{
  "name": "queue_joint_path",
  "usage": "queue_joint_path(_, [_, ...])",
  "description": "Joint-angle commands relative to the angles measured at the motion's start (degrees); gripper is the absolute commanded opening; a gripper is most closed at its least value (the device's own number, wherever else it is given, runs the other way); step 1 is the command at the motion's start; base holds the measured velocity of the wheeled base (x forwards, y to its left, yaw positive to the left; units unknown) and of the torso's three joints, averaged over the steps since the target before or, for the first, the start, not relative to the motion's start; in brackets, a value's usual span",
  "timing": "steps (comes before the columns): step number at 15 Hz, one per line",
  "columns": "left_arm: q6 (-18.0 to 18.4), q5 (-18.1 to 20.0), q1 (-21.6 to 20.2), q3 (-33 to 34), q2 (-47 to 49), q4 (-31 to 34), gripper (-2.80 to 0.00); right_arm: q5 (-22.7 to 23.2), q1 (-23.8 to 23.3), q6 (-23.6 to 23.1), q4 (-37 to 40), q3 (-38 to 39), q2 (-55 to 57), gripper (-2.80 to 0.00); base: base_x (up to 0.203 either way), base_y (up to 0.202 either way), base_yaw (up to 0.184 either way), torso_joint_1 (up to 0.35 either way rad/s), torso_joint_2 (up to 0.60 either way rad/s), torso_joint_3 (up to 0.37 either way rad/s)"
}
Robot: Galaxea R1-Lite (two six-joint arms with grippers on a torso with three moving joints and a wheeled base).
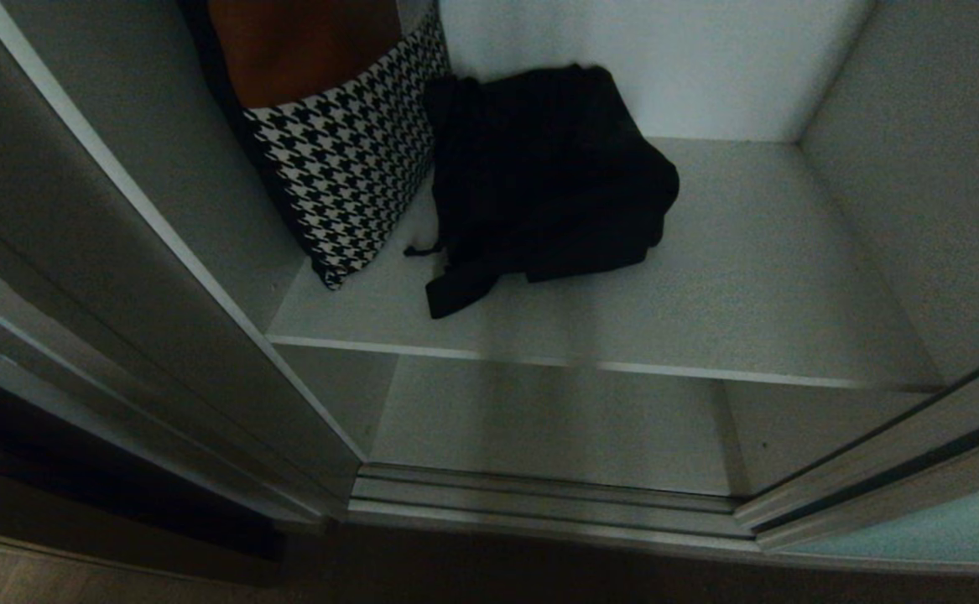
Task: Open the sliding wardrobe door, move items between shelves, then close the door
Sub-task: Close the door
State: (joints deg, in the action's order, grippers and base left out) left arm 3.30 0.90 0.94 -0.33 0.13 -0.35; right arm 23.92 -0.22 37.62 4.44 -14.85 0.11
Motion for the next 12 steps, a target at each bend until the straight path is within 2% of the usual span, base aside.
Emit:
queue_joint_path(1, [-0.49,-0.02,0.03,0.24,-0.13,0.09,-2.8,0.16,0.04,0.08,0.05,0.17,-0.2,-2.8,0.0,0.0,0.0,0.0,0.0,0.0])
queue_joint_path(12, [-0.53,-0.02,0.03,0.24,-0.13,0.04,-2.8,1.39,0.04,-3.08,0.05,1.49,-0.2,-2.8,0.0,0.0,0.0,0.0,0.0,0.0])
